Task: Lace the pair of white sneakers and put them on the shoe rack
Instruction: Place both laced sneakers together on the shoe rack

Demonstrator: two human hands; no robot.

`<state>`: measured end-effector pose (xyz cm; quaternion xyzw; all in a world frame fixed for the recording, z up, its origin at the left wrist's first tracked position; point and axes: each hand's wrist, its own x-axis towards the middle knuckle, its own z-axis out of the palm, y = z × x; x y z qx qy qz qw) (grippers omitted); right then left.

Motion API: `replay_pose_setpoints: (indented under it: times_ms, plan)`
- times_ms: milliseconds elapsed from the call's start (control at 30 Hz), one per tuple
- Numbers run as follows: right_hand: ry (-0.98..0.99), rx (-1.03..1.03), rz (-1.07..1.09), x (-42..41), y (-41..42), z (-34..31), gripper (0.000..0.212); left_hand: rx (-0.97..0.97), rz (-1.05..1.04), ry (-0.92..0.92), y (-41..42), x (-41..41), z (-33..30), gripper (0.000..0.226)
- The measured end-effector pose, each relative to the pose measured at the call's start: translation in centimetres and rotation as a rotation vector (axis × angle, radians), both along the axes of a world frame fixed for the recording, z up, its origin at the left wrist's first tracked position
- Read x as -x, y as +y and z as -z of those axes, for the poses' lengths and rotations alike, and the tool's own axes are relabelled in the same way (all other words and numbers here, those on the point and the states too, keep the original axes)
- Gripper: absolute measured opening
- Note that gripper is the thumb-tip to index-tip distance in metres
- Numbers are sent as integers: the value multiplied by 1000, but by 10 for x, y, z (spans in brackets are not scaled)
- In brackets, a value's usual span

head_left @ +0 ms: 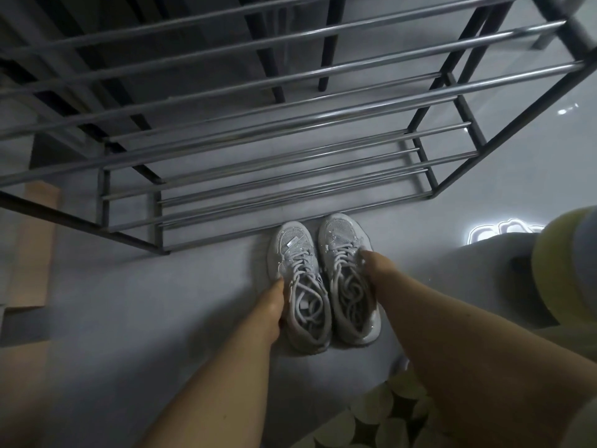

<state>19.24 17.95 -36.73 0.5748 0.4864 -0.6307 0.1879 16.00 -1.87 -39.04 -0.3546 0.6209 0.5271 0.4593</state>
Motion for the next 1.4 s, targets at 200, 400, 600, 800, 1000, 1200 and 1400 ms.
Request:
replay_pose_setpoints:
  times_ms: [200,400,600,800,1000,1200,1400]
  plan:
    - [-10,-117,-27,-5,-8,-8,39,-128,34,-33,6,0,1,54]
    - [0,-61,-11,-11,-6,21,99,-189,42,-20,3,-6,-4,57]
    - [-28,-147,-47,-6,-15,-10,81,-200,21,28,2,-8,-19,66]
    - [-33,-170,-13,-22,-18,-25,79,-185,60,77,4,-15,-58,60]
    - [-1,-234,53,-30,-22,-70,69,-134,111,191,7,-32,-106,53]
    - [54,-283,4,-34,-24,-124,63,-165,150,265,5,-42,-159,48]
    - [246,-248,82,-46,-26,-164,55,-152,151,365,-3,-53,-207,52]
